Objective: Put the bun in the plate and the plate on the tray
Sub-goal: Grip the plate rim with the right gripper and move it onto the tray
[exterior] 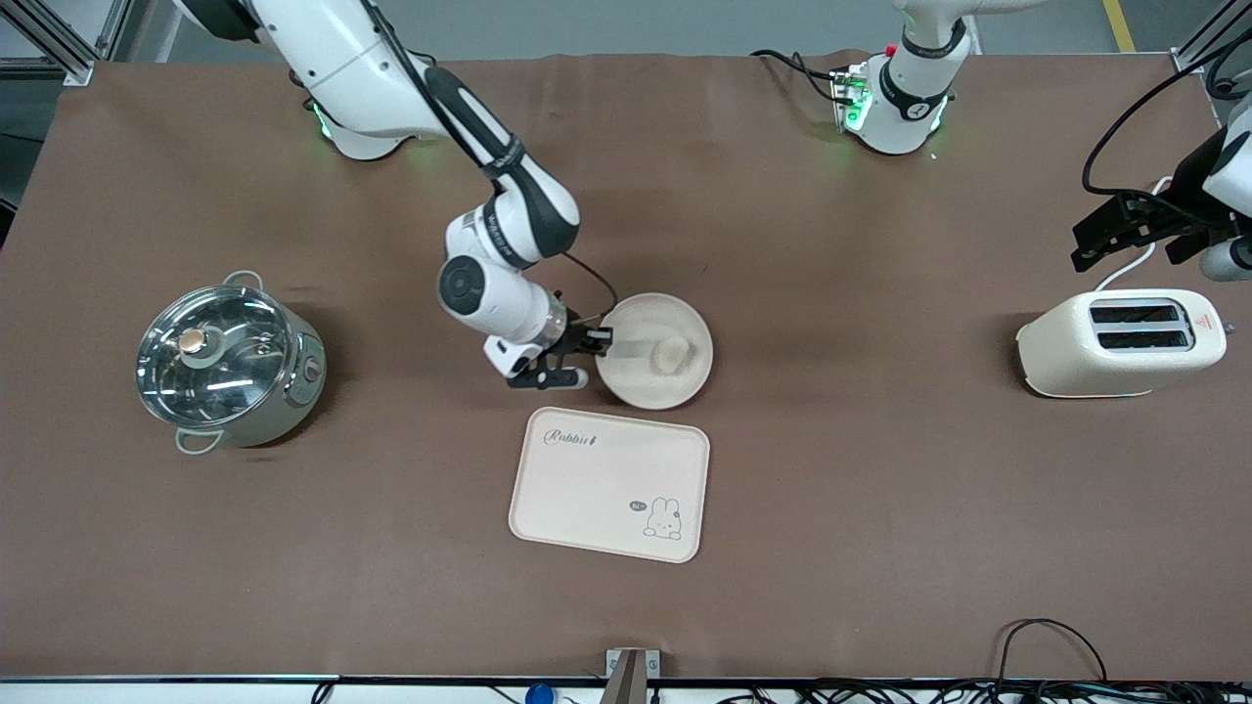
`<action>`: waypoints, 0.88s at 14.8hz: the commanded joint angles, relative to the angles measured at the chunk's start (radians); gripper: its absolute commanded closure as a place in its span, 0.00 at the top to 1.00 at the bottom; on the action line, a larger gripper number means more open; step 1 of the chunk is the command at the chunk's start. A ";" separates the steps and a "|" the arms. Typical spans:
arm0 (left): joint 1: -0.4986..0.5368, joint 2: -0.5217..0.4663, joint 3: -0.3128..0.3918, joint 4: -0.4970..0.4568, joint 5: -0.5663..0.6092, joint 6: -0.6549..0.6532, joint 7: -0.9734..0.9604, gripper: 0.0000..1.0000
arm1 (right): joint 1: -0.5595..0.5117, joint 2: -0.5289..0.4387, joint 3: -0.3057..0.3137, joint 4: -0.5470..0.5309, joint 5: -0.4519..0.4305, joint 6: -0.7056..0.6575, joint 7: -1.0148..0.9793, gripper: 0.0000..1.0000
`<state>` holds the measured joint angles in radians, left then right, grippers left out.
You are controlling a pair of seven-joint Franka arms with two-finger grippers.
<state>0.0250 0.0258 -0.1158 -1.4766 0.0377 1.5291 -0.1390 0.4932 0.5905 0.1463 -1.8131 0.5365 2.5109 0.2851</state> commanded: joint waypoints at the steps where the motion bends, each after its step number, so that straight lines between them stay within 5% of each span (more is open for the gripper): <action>1: 0.003 -0.021 0.005 -0.021 -0.024 -0.009 0.015 1.00 | -0.033 -0.021 -0.049 0.058 -0.001 -0.058 -0.004 0.01; 13: 0.001 -0.012 0.001 -0.019 -0.025 -0.023 0.013 1.00 | -0.039 0.250 -0.085 0.331 -0.010 0.075 0.006 0.01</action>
<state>0.0245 0.0265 -0.1163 -1.4879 0.0357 1.5080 -0.1390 0.4539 0.8112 0.0580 -1.5419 0.5277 2.5831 0.2792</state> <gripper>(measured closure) 0.000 0.943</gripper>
